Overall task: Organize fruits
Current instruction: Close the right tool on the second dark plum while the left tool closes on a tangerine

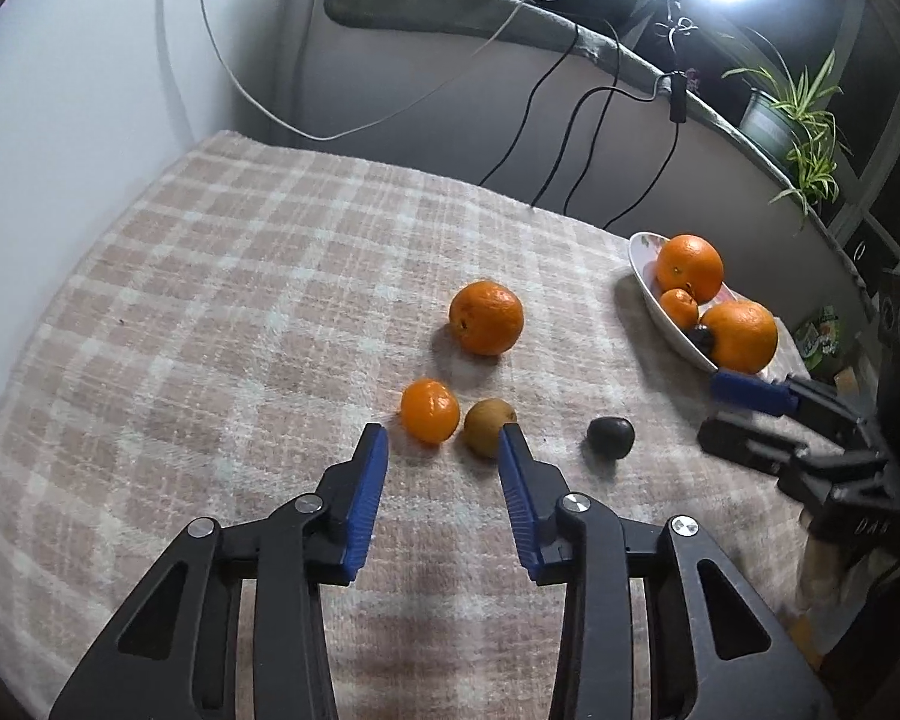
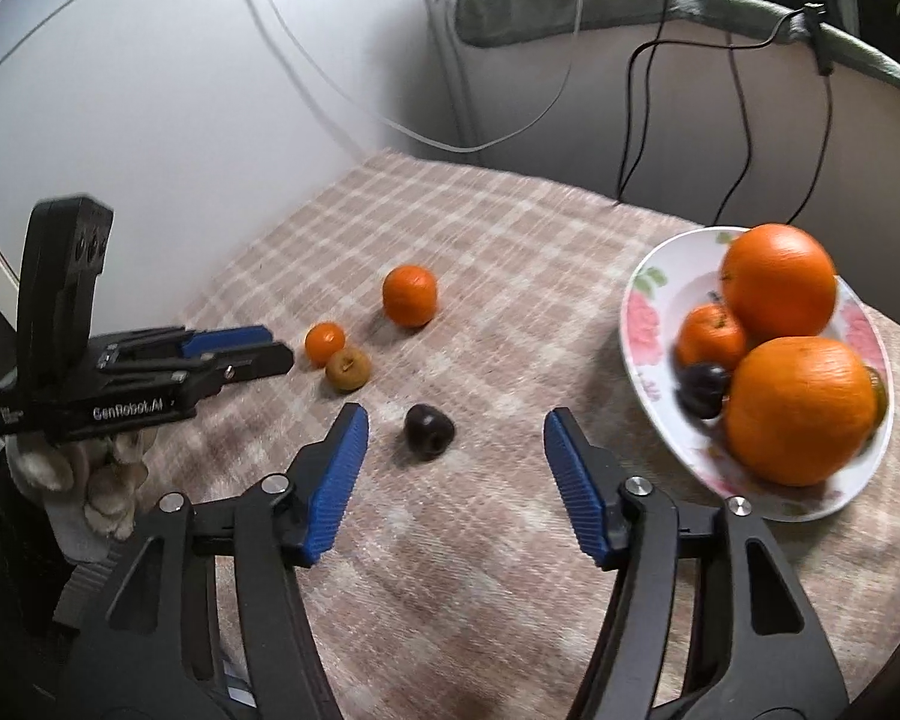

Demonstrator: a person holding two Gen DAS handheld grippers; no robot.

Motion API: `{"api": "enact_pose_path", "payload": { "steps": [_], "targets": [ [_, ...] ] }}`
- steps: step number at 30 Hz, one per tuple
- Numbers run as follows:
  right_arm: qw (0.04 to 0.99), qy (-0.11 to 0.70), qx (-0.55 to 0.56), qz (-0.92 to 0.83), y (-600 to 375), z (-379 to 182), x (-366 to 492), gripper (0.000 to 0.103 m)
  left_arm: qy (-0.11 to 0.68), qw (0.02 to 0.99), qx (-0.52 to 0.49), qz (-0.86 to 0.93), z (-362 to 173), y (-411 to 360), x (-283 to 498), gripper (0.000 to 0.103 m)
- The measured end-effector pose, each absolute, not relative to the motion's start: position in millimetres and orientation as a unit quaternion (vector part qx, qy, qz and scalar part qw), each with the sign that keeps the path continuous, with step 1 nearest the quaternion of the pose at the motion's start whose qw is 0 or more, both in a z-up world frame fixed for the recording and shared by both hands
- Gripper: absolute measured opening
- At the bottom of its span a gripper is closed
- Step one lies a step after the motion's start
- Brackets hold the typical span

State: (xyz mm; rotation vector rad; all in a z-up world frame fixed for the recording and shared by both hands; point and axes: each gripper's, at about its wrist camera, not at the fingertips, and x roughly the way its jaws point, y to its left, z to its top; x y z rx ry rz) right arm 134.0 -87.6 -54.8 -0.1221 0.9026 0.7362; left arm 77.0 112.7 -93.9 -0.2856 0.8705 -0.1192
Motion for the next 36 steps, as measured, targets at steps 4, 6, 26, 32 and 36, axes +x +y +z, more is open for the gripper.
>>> {"api": "enact_pose_path", "payload": {
  "steps": [4, 6, 26, 32, 36],
  "targets": [
    [0.824, 0.437, -0.066, 0.355, -76, -64, 135, 0.051, 0.421, 0.894, -0.142, -0.060, -95, 115, 82, 0.033],
    [0.820, 0.441, -0.069, 0.357, -72, -68, 136, 0.050, 0.421, 0.894, -0.140, -0.061, -95, 115, 84, 0.033],
    [0.805, 0.463, -0.087, 0.360, -52, -93, 145, 0.036, 0.452, 0.879, -0.139, -0.060, -116, 116, 109, 0.027],
    [0.805, 0.466, -0.083, 0.357, -54, -96, 148, 0.026, 0.451, 0.880, -0.140, -0.060, -117, 116, 109, 0.023],
    [0.807, 0.465, -0.077, 0.356, -55, -96, 147, 0.025, 0.449, 0.881, -0.139, -0.057, -116, 115, 108, 0.023]
  ]
}}
